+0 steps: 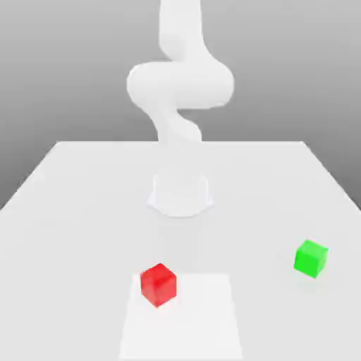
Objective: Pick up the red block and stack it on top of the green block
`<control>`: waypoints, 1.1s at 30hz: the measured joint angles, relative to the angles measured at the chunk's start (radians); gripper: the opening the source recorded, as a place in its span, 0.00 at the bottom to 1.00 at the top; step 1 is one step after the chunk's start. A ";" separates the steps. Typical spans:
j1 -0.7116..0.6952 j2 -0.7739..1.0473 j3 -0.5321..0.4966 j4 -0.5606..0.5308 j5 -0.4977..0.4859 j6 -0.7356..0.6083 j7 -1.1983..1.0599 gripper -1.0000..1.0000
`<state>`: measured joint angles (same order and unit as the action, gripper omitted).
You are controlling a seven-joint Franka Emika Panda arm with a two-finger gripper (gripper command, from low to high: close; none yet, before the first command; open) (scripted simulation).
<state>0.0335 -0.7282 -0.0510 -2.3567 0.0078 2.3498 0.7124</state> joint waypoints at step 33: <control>0.048 0.947 -0.087 -0.446 0.228 0.668 -0.922 0.00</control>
<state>0.0811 0.2186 -0.1382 -2.8032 0.2361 3.0177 -0.2091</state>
